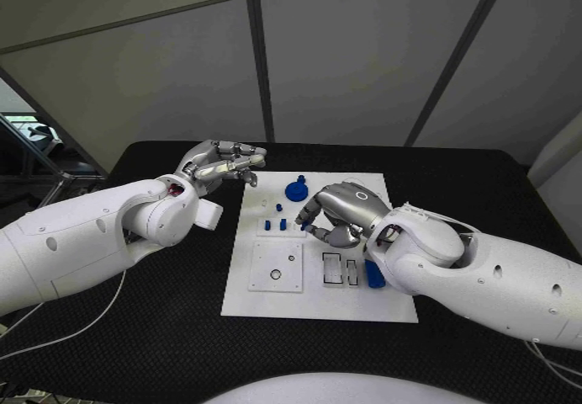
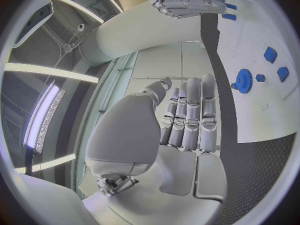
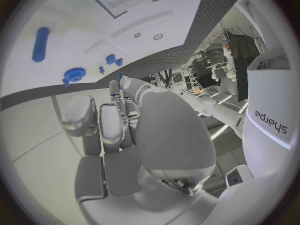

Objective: Assemble the parts on the task board

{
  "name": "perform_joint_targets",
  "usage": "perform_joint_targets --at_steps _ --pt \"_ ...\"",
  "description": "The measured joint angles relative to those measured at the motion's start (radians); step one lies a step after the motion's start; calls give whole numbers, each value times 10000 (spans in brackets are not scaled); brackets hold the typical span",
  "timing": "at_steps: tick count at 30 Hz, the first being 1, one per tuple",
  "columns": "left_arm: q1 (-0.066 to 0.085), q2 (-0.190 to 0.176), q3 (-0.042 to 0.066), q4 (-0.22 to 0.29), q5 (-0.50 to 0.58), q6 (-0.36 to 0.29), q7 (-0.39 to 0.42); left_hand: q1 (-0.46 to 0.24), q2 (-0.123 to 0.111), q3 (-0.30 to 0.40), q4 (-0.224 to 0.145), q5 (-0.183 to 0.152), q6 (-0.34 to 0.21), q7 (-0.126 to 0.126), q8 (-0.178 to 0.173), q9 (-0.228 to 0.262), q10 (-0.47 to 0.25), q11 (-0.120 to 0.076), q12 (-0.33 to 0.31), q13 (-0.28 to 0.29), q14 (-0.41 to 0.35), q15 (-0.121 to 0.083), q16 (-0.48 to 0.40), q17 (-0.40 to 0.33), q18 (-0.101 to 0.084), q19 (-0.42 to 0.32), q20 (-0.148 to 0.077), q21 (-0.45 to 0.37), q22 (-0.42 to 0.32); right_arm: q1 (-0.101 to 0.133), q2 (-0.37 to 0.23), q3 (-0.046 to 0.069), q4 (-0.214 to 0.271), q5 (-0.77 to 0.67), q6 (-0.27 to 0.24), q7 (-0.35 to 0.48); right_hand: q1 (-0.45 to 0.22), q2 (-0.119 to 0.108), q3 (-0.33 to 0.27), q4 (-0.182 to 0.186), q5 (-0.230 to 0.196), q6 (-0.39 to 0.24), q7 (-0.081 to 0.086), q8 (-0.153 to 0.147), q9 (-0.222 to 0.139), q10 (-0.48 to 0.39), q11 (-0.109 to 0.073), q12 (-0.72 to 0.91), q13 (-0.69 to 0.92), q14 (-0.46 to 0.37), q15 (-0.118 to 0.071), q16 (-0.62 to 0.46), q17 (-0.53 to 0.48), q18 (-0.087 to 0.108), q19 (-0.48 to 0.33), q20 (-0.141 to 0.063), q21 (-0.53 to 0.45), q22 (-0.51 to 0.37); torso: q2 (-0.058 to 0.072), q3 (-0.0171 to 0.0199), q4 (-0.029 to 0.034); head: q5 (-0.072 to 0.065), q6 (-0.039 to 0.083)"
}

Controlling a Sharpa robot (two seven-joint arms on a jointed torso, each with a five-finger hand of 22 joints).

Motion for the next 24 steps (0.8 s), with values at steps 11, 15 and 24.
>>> perform_joint_targets --at_steps 11,15,24 --pt "0 144 -1 3 1 -1 -3 0 0 0 0 0 0 0 0 0 0 0 0 4 0 0 -39 1 0 0 0 0 -9 -381 638 -456 -423 40 154 167 0 0 38 -38 18 -7 -5 -8 2 0 0 -3 -4 0 0 0 -9 1 0 0 0 12 20 3 -1 454 -222" --pt "0 162 -1 4 1 -1 -5 0 0 0 0 0 0 0 0 0 0 0 0 4 0 0 -39 1 -1 0 0 0 -8 -412 759 -519 -560 -6 209 174 -53 -54 38 -38 47 -11 -9 -9 1 1 -1 -5 -7 0 0 0 -24 0 0 0 0 32 22 11 -2 553 -286" --pt "1 180 -1 2 3 0 -12 0 0 1 0 0 0 0 0 0 0 0 0 3 0 0 -39 2 0 0 0 0 -17 -425 890 -542 -712 -143 356 135 -54 -54 38 -38 47 -13 -11 -37 -6 1 -1 -21 -10 0 0 0 -23 1 0 0 -1 31 18 12 -8 684 -424"
